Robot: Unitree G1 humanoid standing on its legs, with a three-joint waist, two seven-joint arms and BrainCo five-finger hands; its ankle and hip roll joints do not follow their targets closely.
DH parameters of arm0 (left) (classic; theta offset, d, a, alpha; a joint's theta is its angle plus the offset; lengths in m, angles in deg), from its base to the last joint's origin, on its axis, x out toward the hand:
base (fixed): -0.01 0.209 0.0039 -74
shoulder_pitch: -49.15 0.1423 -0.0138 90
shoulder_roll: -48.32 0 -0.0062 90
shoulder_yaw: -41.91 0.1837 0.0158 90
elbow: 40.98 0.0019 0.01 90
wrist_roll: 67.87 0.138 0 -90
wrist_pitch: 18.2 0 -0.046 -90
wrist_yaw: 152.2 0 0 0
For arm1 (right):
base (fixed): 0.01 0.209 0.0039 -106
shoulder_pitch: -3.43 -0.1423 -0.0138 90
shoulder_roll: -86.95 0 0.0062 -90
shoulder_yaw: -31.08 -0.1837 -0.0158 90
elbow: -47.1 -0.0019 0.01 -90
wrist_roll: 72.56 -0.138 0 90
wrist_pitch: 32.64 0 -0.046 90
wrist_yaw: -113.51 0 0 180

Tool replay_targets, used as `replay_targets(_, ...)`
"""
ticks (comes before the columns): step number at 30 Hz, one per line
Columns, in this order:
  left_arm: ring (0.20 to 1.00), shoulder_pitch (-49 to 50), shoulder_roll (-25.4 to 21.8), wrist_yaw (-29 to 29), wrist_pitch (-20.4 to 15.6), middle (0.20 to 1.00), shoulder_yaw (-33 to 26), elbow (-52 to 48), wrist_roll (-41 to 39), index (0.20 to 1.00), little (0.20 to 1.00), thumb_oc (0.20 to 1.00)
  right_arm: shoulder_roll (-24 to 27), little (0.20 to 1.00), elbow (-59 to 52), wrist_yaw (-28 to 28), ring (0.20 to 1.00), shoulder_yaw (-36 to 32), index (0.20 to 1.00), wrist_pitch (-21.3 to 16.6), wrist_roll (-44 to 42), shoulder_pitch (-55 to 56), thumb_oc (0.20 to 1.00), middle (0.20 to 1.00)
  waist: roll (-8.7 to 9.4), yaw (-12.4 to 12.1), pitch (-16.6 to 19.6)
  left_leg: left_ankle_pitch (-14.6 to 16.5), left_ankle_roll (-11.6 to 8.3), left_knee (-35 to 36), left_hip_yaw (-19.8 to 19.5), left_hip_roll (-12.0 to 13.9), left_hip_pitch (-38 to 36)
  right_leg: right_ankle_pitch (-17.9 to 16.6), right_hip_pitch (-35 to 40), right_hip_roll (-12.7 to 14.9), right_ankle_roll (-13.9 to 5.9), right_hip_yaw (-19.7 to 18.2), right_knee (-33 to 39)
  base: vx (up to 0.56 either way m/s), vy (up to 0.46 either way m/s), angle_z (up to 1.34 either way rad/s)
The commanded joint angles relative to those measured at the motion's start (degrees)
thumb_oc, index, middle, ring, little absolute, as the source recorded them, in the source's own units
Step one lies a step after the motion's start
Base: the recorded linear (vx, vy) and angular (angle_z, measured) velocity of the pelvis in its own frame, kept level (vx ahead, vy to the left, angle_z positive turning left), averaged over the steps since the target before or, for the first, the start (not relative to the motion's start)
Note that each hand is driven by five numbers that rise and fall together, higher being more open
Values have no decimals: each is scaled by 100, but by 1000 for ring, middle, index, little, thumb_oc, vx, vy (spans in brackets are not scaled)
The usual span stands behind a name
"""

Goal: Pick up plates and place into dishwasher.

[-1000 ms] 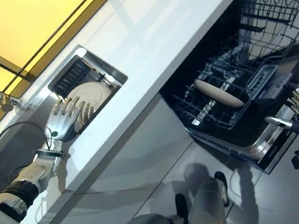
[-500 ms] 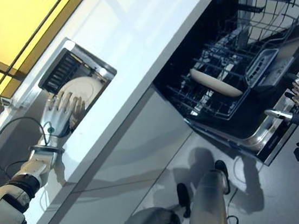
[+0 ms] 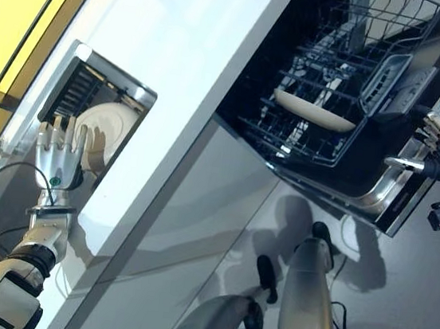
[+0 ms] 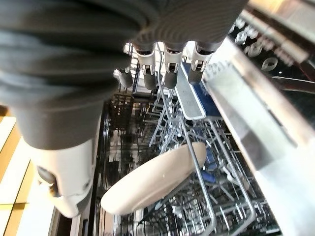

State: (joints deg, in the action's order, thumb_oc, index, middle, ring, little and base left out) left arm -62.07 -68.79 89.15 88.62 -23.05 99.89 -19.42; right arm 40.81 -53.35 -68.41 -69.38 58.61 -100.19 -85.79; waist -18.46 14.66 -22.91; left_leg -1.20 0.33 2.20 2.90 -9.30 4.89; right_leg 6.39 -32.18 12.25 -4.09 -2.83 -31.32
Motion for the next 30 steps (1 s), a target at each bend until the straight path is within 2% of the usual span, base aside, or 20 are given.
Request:
replay_targets(1,200,-672,274,88,11,200,-165,137,-403,200,200,200,-64,1000,-258,124,1000,-104,1000,-346,-12,-386,1000,1000,454,45,-71,-203,-141,-261,-220,-30,117,-1673,-263,-393,-255,-83,1564,0,0,0)
replay_targets(10,200,-923,246,21,-378,200,16,153,-459,200,200,200,-177,1000,-247,141,1000,-2,1000,-418,86,-419,1000,1000,417,103,-111,-206,-127,-153,-221,-39,8,-1689,-198,-415,-247,-84,1618,0,0,0)
replay_targets(24,200,-601,199,-32,-620,200,-22,-44,-695,200,200,200,-214,1000,-360,80,1000,-126,1000,-408,80,-193,1000,1000,311,112,-94,-221,-138,-26,-243,-37,-210,-1692,66,-377,-244,-56,1769,0,0,0)
replay_targets(27,200,-535,211,-17,-743,200,-88,-46,-1117,200,200,200,-230,1000,-362,47,1000,-149,1000,-395,83,-161,1000,1000,314,112,-79,-220,-142,-12,-247,-33,-238,-1695,107,-371,-245,-57,1797,0,0,0)
replay_targets(29,200,-501,251,-197,-991,200,-197,-51,-1665,200,200,200,-220,1000,-377,63,1000,-155,1000,-385,64,-130,1000,1000,315,107,-70,-221,-144,6,-250,-32,-270,-1689,133,-370,-243,-51,1806,0,0,0)
replay_targets(30,382,-488,267,-426,-1253,382,-228,-65,-1994,382,382,382,-229,1000,-381,62,1000,-162,1000,-388,70,-104,1000,1000,311,119,-84,-216,-146,20,-265,-23,-313,-1647,162,-370,-241,-34,1774,0,0,0)
